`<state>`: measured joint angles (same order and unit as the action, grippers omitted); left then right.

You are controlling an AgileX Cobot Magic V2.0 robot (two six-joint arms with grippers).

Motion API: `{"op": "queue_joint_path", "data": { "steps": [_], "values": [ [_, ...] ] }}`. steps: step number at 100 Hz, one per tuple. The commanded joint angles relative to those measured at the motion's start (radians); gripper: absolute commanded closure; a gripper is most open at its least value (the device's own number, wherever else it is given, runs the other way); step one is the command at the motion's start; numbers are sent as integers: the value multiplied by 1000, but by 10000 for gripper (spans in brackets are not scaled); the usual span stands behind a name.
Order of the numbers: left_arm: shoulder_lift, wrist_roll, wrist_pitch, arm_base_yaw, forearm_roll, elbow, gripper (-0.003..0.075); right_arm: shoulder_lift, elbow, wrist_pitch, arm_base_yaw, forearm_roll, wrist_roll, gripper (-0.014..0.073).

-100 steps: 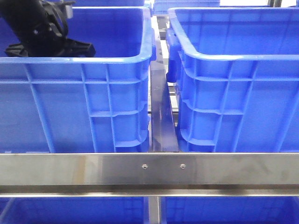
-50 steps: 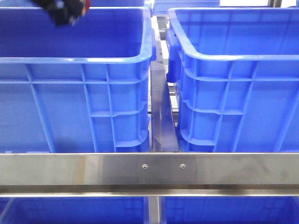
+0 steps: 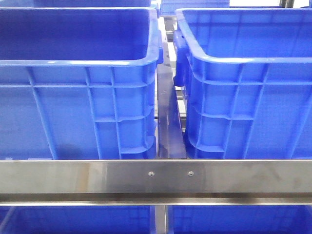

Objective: Pick red and yellow buttons and place in box
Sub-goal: 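Grasp a red-capped push button with the left gripper and lift it, then pass the red button from the left gripper to the right gripper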

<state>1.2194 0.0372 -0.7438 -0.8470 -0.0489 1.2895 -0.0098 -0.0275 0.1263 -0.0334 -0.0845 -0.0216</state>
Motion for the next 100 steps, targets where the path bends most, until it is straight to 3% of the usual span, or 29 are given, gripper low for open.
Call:
{"op": "queue_joint_path", "data": {
  "steps": [1,18,39,65,78,100],
  "values": [
    [-29,-1,62,-51,4,22,739,-26,35,91,3,-10,-3,661],
    [-29,-1,73,-87,4,22,739,-24,168,-35,1,-41,34,661],
    [-27,-1,73,-87,4,22,739,56,478,-380,1,-106,43,661],
    [-27,-1,73,-87,4,22,739,322,852,-823,1,-200,43,661],
    [-27,-1,73,-87,4,22,739,429,945,-898,1,-286,43,661],
    [-27,-1,73,-87,4,22,739,524,947,-915,1,-336,42,637]
  ]
}}
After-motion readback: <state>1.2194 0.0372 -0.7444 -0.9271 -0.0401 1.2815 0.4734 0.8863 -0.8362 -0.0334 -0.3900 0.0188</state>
